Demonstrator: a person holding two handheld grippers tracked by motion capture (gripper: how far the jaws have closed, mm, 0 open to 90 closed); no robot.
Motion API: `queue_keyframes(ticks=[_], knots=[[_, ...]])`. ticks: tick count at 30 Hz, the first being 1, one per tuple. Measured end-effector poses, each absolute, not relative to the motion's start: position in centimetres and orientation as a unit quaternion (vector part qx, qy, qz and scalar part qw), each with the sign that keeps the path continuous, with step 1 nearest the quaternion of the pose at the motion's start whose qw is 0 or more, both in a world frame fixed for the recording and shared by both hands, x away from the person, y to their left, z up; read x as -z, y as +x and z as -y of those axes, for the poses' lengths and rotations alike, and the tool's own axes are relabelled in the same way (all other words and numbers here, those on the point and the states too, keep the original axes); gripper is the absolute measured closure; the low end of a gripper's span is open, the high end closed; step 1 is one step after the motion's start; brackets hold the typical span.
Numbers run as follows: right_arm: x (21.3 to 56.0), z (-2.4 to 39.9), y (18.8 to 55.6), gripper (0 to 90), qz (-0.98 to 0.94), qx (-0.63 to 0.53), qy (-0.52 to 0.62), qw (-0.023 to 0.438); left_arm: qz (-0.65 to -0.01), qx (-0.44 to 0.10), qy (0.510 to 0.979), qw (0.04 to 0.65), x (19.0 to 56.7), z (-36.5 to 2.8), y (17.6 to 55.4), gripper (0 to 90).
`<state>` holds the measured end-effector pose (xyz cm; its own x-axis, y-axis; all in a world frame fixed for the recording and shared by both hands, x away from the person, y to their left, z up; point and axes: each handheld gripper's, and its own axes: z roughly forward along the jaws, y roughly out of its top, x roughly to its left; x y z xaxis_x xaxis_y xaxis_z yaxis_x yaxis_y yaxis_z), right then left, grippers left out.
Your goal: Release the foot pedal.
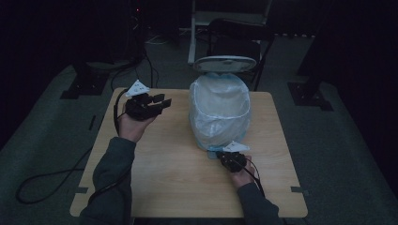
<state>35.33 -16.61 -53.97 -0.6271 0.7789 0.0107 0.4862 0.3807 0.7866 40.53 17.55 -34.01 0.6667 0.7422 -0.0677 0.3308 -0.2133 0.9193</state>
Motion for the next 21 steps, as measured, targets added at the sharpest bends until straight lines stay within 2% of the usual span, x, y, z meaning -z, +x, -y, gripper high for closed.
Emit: queue_keyframes(ticks=[21], knots=[[53.9, 16.5, 35.2, 90.0, -0.813, -0.391, 0.388, 0.189, -0.382, -0.177, 0.753, 0.505, 37.5, -19.0, 40.1, 60.0]])
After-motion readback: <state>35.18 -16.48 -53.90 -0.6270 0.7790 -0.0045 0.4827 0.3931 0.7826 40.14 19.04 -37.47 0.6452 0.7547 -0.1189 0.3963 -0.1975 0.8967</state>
